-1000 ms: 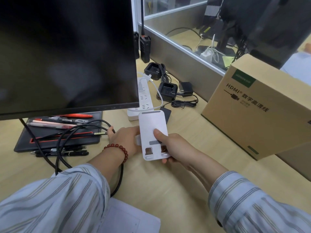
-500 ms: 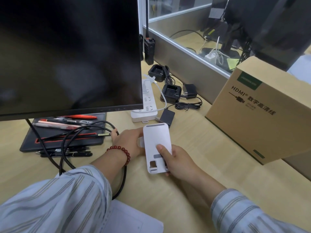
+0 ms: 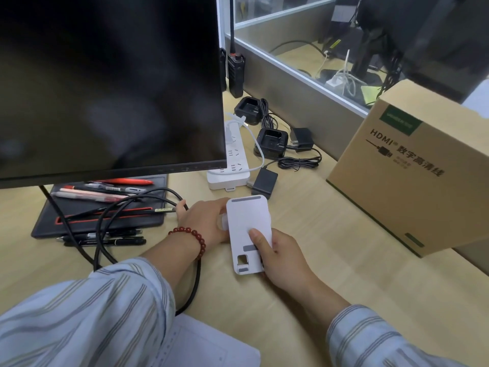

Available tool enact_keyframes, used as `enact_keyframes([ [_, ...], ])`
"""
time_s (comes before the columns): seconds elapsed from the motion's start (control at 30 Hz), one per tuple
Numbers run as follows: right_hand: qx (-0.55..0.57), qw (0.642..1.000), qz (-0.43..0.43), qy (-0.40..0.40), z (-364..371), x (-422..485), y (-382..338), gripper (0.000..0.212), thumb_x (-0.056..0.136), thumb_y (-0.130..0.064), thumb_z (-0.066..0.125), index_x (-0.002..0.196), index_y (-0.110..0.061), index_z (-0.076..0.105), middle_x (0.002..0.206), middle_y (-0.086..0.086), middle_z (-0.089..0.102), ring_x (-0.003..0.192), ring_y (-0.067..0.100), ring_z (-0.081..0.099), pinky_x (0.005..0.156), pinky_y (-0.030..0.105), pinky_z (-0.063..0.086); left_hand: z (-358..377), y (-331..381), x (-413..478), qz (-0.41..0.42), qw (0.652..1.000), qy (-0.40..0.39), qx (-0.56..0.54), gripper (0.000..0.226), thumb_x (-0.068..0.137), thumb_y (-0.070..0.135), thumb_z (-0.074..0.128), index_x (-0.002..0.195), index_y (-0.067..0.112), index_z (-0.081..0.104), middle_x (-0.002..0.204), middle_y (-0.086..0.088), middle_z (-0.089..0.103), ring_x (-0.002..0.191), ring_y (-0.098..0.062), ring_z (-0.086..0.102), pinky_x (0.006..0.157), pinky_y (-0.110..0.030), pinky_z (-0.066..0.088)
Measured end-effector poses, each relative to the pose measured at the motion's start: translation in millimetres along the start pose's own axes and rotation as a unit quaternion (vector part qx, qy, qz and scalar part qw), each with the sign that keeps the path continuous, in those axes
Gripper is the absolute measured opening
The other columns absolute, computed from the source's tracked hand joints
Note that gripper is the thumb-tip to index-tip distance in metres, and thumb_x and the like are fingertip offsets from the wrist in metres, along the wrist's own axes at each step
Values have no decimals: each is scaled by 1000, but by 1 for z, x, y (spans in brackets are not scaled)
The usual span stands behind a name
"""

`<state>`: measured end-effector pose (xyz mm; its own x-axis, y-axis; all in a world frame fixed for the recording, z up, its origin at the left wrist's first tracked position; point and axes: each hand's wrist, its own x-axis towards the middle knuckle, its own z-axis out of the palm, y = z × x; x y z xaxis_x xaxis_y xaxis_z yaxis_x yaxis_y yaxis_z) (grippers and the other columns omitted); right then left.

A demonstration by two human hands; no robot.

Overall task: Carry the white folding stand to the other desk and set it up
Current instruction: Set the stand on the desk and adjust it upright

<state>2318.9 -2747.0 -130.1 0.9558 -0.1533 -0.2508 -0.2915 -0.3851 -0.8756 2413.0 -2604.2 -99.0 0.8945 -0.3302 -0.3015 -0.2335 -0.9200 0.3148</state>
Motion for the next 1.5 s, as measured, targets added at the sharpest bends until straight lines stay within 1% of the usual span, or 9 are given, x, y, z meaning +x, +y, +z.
enact_keyframes([
  [0.17, -14, 995, -59, 78, 8, 4, 5, 34, 92, -43, 50, 66, -20, 47, 59, -6, 54, 53, 6, 45, 52, 19, 35, 1, -1, 0, 13, 1000, 3, 22, 44, 77, 47, 55, 120, 44, 45, 119, 15, 63, 125, -16, 47, 114, -51, 5],
  [0.3, -22, 990, -85, 107, 12, 16, 9, 34, 87, -47, 42, 75, -17, 53, 63, -3, 58, 57, 12, 49, 54, 23, 37, 3, -3, 0, 13, 1000, 6, 27, 45, 78, 44, 57, 120, 41, 44, 119, 16, 62, 123, -15, 47, 114, -50, 7],
  [0.67, 7, 988, -95, 121, 14, 16, 7, 31, 91, -41, 44, 87, -13, 59, 66, -7, 60, 62, 5, 53, 52, 12, 37, 3, -5, 2, 14, 1000, -2, 14, 51, 77, 43, 60, 125, 41, 43, 126, 15, 60, 126, -15, 47, 115, -50, 5],
  [0.83, 90, 994, -32, 45, 2, 14, -3, 25, 97, -38, 41, 89, -22, 58, 75, -6, 63, 64, 4, 55, 58, 26, 50, 1, -4, 2, 14, 1000, -2, 13, 50, 78, 41, 59, 125, 42, 43, 124, 16, 61, 125, -16, 48, 114, -51, 5],
  [0.93, 138, 987, -5, -78, -17, 17, -4, 13, 88, -26, 61, 99, -30, 66, 95, -8, 73, 82, 8, 68, 70, 25, 54, 2, -5, 0, 16, 1000, 0, 4, 47, 78, 38, 59, 122, 43, 44, 123, 17, 61, 124, -16, 47, 114, -51, 4],
  [1.0, 103, 988, -12, -114, -22, 17, -3, 32, 80, -10, 70, 105, -30, 66, 103, -7, 74, 90, 9, 70, 74, 22, 54, 2, -5, 0, 15, 1000, -4, -3, 47, 78, 39, 59, 122, 44, 44, 124, 16, 60, 125, -16, 46, 114, -51, 4],
  [1.2, 169, 983, -17, -63, -5, 11, 2, 32, 80, -3, 70, 102, -25, 67, 101, 1, 76, 90, 15, 72, 74, 25, 55, 2, -8, 0, 21, 1000, 4, 10, 36, 82, 42, 50, 117, 45, 46, 115, 17, 64, 122, -16, 47, 114, -51, 4],
  [1.33, 204, 977, -22, -65, -3, 11, -1, 30, 81, 1, 69, 102, -21, 67, 93, -1, 76, 79, 9, 70, 67, 20, 52, 4, -8, 0, 22, 1000, 8, 17, 35, 82, 43, 48, 117, 46, 46, 111, 16, 66, 119, -16, 47, 114, -51, 5],
  [1.5, 223, 972, -37, -68, -4, 15, -2, 33, 82, 4, 66, 105, -19, 66, 97, 3, 76, 84, 14, 71, 69, 23, 53, 6, -8, -1, 21, 1000, 7, 13, 34, 83, 45, 47, 117, 46, 45, 110, 14, 66, 118, -16, 47, 114, -50, 5],
])
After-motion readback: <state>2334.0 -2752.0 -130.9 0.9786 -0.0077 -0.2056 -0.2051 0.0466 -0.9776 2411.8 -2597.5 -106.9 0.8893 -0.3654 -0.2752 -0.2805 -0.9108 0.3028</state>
